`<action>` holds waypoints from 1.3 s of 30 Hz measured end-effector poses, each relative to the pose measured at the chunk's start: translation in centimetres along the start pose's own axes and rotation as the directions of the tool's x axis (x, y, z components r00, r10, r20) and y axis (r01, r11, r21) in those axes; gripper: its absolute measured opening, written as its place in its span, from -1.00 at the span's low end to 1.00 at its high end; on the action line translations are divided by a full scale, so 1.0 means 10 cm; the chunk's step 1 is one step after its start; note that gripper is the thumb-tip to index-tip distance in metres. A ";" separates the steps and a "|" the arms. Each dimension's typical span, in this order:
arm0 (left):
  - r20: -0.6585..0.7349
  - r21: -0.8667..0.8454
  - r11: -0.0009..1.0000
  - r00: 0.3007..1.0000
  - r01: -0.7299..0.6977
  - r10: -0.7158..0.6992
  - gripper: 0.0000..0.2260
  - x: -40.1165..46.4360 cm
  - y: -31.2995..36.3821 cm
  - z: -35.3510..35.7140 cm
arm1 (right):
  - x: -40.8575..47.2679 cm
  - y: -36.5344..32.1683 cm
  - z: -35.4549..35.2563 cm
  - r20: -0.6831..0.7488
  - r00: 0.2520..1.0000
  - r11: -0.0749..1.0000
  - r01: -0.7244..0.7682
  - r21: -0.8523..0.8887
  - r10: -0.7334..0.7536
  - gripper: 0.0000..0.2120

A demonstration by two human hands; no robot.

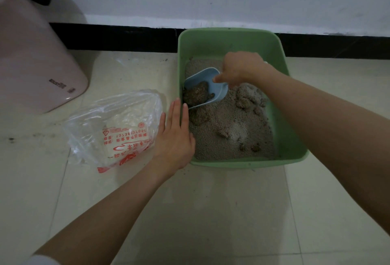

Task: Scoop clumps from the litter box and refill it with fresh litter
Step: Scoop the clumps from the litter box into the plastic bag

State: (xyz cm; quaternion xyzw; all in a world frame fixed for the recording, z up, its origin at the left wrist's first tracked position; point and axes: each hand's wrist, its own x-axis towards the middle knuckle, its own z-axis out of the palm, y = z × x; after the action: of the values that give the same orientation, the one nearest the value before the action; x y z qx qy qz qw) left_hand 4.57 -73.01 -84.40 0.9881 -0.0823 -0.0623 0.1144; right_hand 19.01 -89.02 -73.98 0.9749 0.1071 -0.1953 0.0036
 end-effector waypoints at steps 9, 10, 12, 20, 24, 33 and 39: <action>0.067 0.011 1.000 0.998 0.013 -0.014 -0.36 0.00 0.03 -0.05 | -0.06 0.31 0.38 -0.021 0.985 0.949 -0.160 0.271 0.172 -0.63; 0.069 0.010 1.000 0.997 0.015 -0.015 -0.36 0.00 0.03 -0.06 | -0.09 0.35 0.46 -0.001 0.981 0.922 -0.182 0.342 0.194 -0.61; 0.069 0.007 1.000 0.997 0.018 -0.018 -0.36 0.00 0.03 -0.06 | -0.14 0.40 0.60 0.039 0.976 0.856 -0.206 0.474 0.213 -0.60; 0.101 0.043 0.999 0.994 0.030 -0.034 -0.36 0.00 0.04 -0.09 | -0.33 0.49 0.89 0.097 0.971 0.627 -0.216 0.749 0.218 -0.66; 0.100 0.042 0.999 0.994 0.027 -0.032 -0.36 0.00 0.03 -0.09 | -0.51 0.57 0.93 0.089 0.962 0.515 -0.214 0.830 0.257 -0.70; 0.145 -0.062 0.998 0.989 -0.025 0.034 -0.38 0.02 -0.04 -0.10 | -0.80 0.47 0.77 -0.030 0.958 0.484 -0.118 0.867 0.287 -0.65; 0.097 -0.158 0.982 0.988 -0.104 0.120 -0.45 -0.19 -0.28 -0.18 | -0.95 0.01 0.45 -0.120 0.966 0.448 0.006 0.894 0.227 -0.69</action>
State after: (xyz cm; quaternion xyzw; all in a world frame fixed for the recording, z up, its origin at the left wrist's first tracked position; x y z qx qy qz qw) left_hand 3.33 -69.61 -83.15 0.9654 -0.1390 -0.1142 0.1886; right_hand 8.79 -91.26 -74.53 0.8531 -0.0749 -0.1113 -0.5043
